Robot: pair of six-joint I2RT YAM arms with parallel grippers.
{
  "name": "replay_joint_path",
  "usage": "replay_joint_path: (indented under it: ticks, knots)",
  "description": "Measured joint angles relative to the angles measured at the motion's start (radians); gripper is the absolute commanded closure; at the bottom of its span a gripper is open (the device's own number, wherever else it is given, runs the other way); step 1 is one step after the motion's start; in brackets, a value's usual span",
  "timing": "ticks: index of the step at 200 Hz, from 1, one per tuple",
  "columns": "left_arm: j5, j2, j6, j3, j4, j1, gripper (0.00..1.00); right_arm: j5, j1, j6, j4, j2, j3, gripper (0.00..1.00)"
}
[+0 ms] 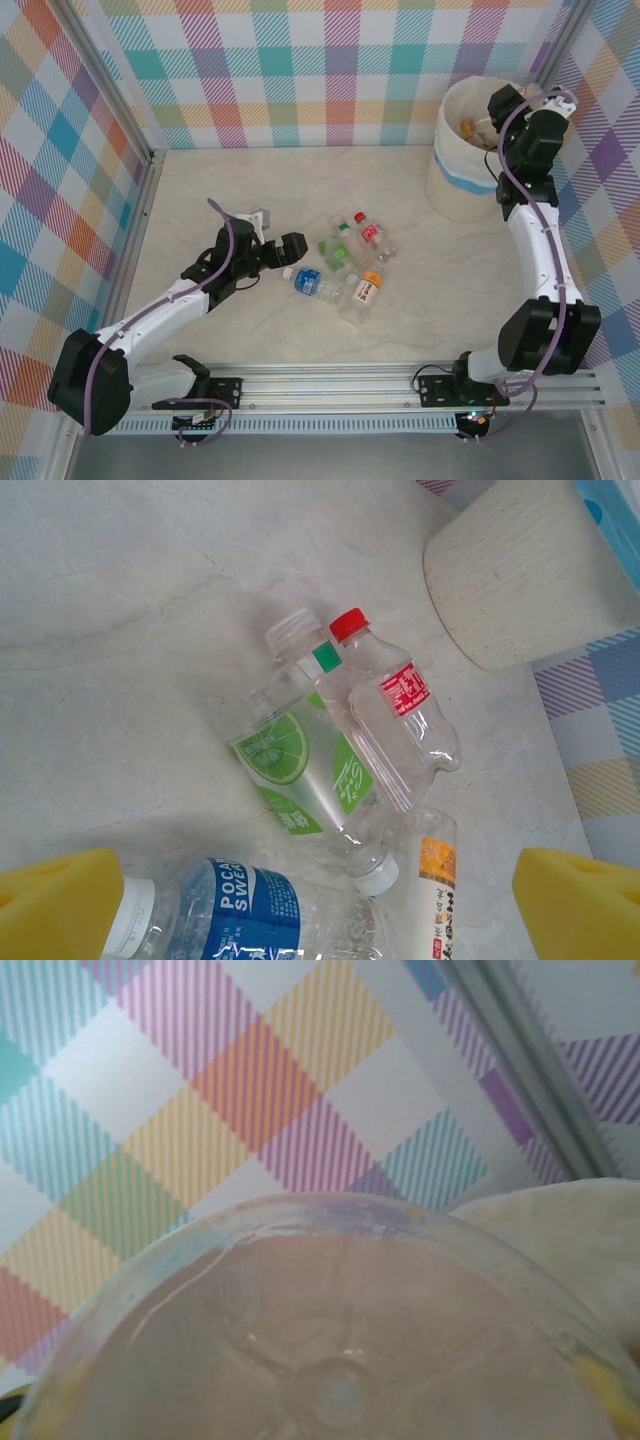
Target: Put the plastic bottles in the bin
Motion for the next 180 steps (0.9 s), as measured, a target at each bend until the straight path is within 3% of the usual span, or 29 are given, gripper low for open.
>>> replay_joint_path:
  ticks: [55, 108, 135, 180]
  knots:
    - [-0.026, 0.0, -0.011, -0.001, 0.003, 0.0, 0.0, 0.154, -0.001, -0.2, -0.011, 0.106, 0.09, 0.37]
    - [-0.026, 0.0, -0.014, -0.004, 0.003, 0.0, 0.0, 0.209, 0.005, -0.455, -0.032, 0.148, 0.161, 0.3]
    - [-0.026, 0.01, -0.026, -0.004, 0.003, 0.0, 0.0, 0.273, 0.046, -0.639, -0.029, 0.19, 0.215, 0.19]
    - [-0.031, 0.014, -0.045, -0.005, -0.005, 0.0, 0.0, 0.343, 0.11, -0.789, -0.049, 0.249, 0.252, 0.16]
